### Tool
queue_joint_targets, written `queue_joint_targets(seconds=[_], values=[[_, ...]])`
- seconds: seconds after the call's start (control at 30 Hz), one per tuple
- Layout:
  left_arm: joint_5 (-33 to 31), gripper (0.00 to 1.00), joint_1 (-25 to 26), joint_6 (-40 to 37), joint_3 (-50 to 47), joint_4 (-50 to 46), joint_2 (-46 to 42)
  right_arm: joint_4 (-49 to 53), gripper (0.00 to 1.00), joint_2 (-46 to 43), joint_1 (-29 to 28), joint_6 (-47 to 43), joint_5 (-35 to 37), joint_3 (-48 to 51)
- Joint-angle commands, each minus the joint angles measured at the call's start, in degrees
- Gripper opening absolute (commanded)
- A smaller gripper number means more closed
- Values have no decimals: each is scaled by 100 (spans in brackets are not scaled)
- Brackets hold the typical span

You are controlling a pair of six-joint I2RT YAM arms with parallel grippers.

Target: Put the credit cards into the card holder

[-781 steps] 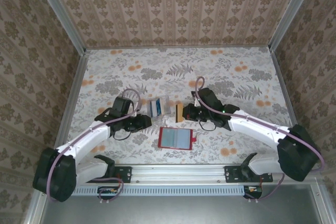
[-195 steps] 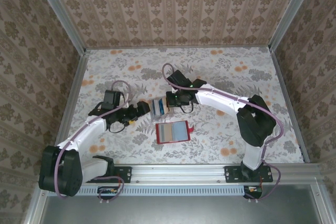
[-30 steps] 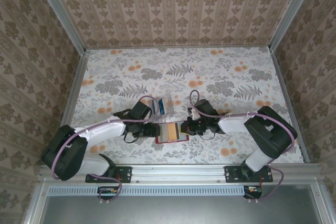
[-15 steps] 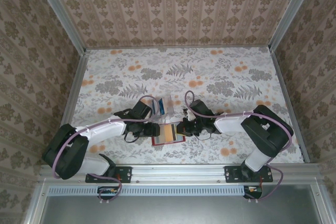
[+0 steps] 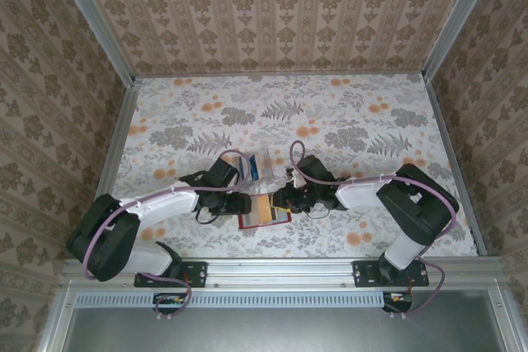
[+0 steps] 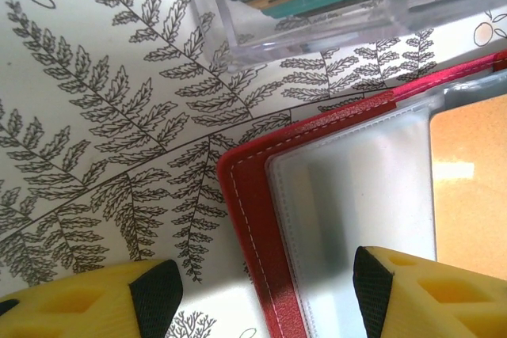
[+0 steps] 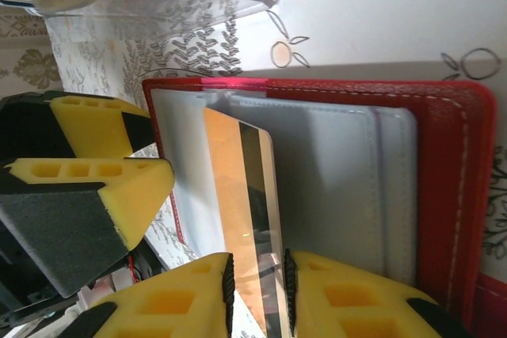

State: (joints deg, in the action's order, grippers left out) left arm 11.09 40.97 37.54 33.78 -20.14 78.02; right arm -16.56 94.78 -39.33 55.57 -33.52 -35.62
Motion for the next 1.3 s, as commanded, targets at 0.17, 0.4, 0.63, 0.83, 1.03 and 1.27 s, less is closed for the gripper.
queue_joint_targets(seconds=[0.17, 0.4, 0.63, 0.83, 1.03, 1.27], values=[[518, 66, 166, 34, -328, 1137, 451, -129, 19, 222, -61, 39, -264, -59], [482, 65, 174, 24, -328, 1083, 401, 155, 0, 151, -83, -87, -133, -72], [389, 65, 174, 54, -335, 1030, 407, 657, 0, -116, -4, -286, 12, -29], [376, 65, 173, 58, -328, 1029, 416, 689, 0, -101, 0, -320, 3, -33], [411, 61, 173, 59, -311, 1071, 451, 548, 0, 144, -78, -278, -21, -180], [420, 56, 170, 50, -293, 1077, 485, 294, 0, 357, -144, -169, -76, -270]])
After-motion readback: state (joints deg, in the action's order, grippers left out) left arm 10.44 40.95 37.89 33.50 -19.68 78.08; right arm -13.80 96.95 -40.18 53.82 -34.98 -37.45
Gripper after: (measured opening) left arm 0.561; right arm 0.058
